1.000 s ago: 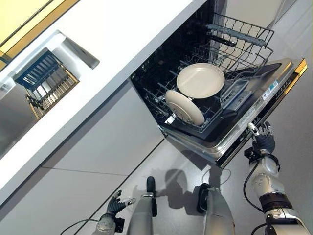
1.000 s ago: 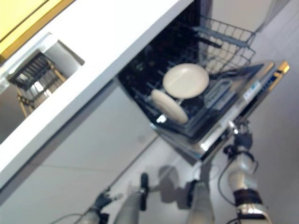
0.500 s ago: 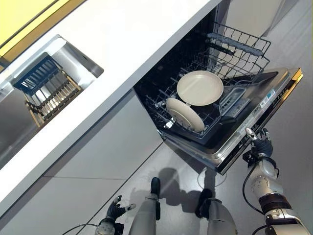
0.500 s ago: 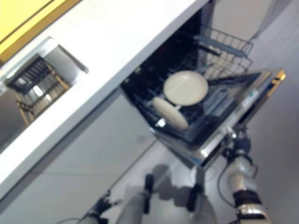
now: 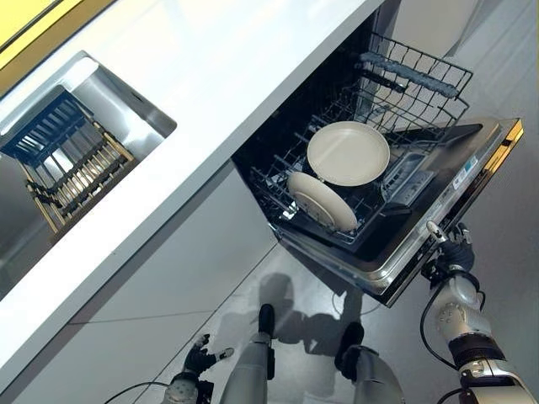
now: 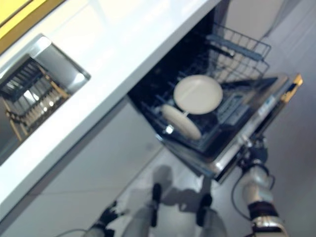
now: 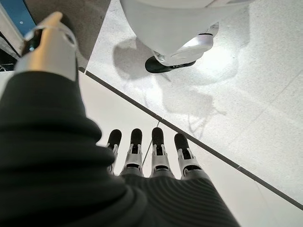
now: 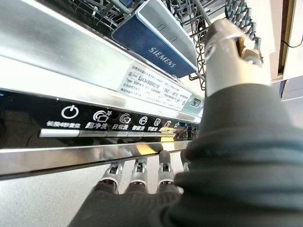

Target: Take plates into dishwasher

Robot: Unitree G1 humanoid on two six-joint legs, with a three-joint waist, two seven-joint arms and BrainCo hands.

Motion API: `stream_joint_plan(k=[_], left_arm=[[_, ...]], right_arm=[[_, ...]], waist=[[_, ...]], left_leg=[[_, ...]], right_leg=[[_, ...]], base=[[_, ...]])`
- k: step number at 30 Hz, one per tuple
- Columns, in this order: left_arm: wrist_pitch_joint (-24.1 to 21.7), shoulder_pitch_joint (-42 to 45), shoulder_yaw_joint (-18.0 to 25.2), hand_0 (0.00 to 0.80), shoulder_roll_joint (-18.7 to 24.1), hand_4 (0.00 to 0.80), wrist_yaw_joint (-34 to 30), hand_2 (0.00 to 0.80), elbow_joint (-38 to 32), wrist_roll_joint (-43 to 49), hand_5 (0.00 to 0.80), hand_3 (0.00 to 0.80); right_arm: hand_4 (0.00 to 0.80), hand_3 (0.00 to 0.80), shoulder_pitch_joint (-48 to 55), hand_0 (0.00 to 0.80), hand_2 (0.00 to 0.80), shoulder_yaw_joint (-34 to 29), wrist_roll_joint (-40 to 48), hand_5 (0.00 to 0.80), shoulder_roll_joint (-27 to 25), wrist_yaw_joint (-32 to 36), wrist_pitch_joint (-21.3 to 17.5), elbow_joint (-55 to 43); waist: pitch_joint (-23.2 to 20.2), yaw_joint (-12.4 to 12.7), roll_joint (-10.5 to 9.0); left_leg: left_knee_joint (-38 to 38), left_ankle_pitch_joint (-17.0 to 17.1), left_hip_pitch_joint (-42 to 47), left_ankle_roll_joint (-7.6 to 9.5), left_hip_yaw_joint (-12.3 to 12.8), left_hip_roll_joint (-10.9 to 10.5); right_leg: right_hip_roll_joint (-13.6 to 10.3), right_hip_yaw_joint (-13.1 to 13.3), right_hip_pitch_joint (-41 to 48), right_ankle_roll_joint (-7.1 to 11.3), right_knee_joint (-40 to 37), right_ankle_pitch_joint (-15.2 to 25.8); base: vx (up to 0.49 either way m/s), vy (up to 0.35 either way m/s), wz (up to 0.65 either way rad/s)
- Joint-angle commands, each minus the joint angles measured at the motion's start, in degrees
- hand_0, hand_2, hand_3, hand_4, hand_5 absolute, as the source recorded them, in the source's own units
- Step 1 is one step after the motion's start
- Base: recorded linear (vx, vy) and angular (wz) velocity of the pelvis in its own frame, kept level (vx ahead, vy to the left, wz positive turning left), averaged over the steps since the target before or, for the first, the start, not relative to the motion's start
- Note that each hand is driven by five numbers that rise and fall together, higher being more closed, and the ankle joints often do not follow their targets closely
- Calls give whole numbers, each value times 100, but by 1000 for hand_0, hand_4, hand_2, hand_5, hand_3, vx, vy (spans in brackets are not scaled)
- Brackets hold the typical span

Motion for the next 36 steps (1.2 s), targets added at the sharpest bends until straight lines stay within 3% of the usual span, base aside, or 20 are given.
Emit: stream_joint_plan(k=[1,15,22,23,24,25,36], left_arm=[[-11,-461,-67,0,478,0,68,0,-381,126,0,0],[105,-441,-30,0,547,0,-11,0,-414,259,0,0],[221,-427,-29,0,611,0,-71,0,-369,379,0,0],[235,-434,-18,0,618,0,-84,0,-363,397,0,0],[260,-428,-14,0,616,0,-88,0,-342,414,0,0],[261,-425,-26,0,622,0,-92,0,-335,414,0,0],[300,-295,0,0,637,0,-206,0,-136,528,0,0]], right_arm=[[0,0,-2521,0,0,1561,-532,0,929,1437,386,-345],[0,0,-2649,0,0,1868,-558,0,1131,1662,499,-563],[0,0,-2659,0,0,1900,-543,0,1258,1739,556,-538],[0,0,-2662,0,0,1895,-567,0,1268,1728,566,-548],[0,0,-2656,0,0,1918,-583,0,1286,1747,585,-559],[0,0,-2652,0,0,1933,-603,0,1302,1724,589,-574],[0,0,-2524,0,0,2071,-704,0,1407,1757,765,-511]], waist=[[146,891,-387],[9,1076,-609],[-238,1187,-724],[-254,1206,-687],[-307,1201,-744],[-318,1216,-708],[-788,1298,-850]], left_leg=[[-155,257,-194,524,578,-578],[-320,260,-99,434,455,-546],[-488,255,121,409,387,-548],[-506,395,78,454,411,-531],[-549,261,180,407,378,-543],[-558,392,147,454,395,-535],[-753,350,473,451,262,-586]], right_leg=[[-460,506,828,384,-171,-38],[-325,264,1401,432,-892,95],[-305,99,1819,468,-1261,203],[-291,23,1807,433,-1319,346],[-289,68,1908,474,-1359,238],[-283,2,1898,442,-1407,373],[-313,-80,2440,514,-1848,539]], base=[[0,-34,-14],[25,-33,-6],[35,-15,0],[34,-7,1],[-47,39,-5],[33,-1,-6],[44,15,17]])
